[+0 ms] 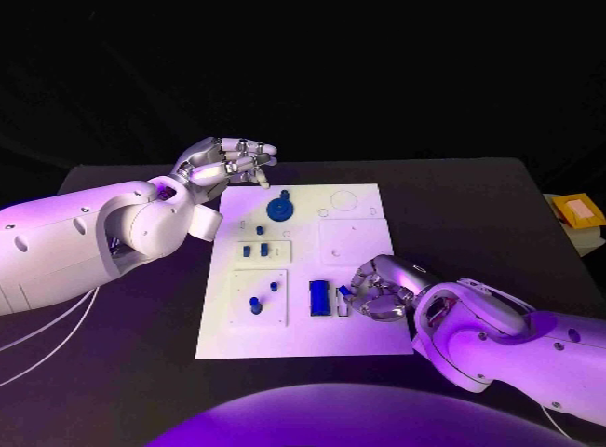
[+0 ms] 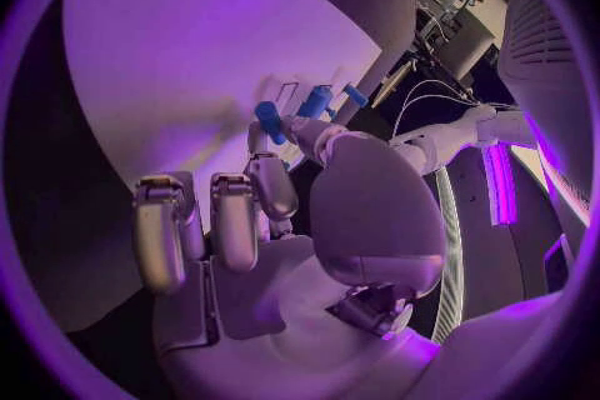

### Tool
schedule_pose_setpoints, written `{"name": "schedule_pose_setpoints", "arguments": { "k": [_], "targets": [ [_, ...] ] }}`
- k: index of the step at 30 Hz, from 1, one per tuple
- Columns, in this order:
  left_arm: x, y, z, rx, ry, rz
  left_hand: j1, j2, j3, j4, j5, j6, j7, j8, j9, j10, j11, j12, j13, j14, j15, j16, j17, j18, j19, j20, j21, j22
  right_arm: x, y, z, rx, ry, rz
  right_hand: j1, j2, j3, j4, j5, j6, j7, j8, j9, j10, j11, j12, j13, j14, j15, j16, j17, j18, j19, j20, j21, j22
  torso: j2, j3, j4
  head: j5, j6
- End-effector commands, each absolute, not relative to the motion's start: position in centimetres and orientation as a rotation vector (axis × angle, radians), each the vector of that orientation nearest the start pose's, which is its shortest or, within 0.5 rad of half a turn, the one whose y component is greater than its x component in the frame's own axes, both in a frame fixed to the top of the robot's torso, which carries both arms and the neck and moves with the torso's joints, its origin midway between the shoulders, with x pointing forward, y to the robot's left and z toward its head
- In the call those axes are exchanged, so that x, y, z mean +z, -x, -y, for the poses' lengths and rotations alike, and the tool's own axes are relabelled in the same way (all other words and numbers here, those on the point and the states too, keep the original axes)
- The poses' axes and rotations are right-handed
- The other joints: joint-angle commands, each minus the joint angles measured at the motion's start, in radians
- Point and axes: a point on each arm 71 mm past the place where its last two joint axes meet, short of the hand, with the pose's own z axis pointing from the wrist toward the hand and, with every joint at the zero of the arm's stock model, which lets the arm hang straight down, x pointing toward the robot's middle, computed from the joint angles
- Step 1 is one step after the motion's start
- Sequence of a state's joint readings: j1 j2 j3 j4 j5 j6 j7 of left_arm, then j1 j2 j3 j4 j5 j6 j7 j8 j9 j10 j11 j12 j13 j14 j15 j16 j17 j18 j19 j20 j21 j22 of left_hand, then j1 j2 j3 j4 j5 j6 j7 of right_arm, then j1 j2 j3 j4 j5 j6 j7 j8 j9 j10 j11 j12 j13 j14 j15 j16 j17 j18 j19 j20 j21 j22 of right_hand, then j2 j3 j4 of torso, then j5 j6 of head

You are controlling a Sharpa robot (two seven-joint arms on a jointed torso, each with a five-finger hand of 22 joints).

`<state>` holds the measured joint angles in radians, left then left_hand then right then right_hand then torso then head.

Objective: Assemble the parts on the task board

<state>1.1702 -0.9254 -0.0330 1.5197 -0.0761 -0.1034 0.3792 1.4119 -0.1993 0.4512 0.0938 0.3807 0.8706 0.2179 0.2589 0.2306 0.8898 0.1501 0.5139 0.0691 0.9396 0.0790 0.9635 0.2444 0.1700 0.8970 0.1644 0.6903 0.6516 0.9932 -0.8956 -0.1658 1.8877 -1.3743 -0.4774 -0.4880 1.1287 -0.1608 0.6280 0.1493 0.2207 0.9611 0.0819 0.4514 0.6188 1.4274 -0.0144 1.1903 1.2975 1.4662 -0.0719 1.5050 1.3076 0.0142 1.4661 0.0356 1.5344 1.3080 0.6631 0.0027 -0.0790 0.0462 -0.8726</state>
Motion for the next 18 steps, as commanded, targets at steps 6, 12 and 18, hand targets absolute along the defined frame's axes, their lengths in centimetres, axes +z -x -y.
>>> {"name": "schedule_pose_setpoints", "arguments": {
  "k": [6,12,18],
  "targets": [
    [-18.69,-47.87,-23.68,-1.656,1.026,-1.532,-0.001,0.009,0.003,-0.002,0.001,0.001,0.003,-0.004,-0.001,-0.006,0.003,0.007,0.0,-0.006,0.001,0.004,-0.001,0.012,-0.001,0.005,-0.004,-0.001,-27.89,-34.54,14.48,0.685,-0.167,-2.034,-0.012,0.005,-0.009,0.002,0.005,0.037,-0.026,0.002,0.033,0.003,-0.004,0.005,0.004,0.083,-0.007,0.005,0.162,-0.005,0.089,-0.004,0.0,0.251,0.0,0.0004,-0.0019,-0.002,0.0],
    [-18.7,-47.87,-23.65,-1.655,1.027,-1.535,0.0,0.01,0.004,-0.002,0.002,0.001,0.003,-0.004,-0.001,-0.006,0.003,0.007,0.0,-0.006,0.001,0.004,-0.001,0.012,-0.001,0.005,-0.004,-0.001,-27.94,-34.54,14.4,0.683,-0.164,-2.039,-0.032,0.003,-0.033,0.02,0.007,0.047,-0.03,0.006,0.035,0.009,-0.007,0.016,0.013,0.084,-0.01,0.009,0.167,-0.007,0.092,-0.006,0.008,0.254,0.0,-0.0007,-0.0008,-0.001,0.0],
    [-18.7,-47.86,-23.69,-1.653,1.028,-1.535,0.001,0.011,0.005,-0.003,0.002,0.001,0.003,-0.004,-0.001,-0.007,0.003,0.007,0.0,-0.007,0.001,0.005,-0.002,0.012,0.0,0.004,-0.004,-0.001,-28.01,-34.55,14.48,0.671,-0.151,-2.046,-0.057,-0.003,-0.08,0.048,0.029,0.055,-0.032,0.008,0.038,0.014,-0.009,0.026,0.022,0.085,-0.011,0.012,0.173,-0.008,0.094,-0.008,0.013,0.255,-0.001,0.0,-0.0011,0.001,0.0]
  ]
}}
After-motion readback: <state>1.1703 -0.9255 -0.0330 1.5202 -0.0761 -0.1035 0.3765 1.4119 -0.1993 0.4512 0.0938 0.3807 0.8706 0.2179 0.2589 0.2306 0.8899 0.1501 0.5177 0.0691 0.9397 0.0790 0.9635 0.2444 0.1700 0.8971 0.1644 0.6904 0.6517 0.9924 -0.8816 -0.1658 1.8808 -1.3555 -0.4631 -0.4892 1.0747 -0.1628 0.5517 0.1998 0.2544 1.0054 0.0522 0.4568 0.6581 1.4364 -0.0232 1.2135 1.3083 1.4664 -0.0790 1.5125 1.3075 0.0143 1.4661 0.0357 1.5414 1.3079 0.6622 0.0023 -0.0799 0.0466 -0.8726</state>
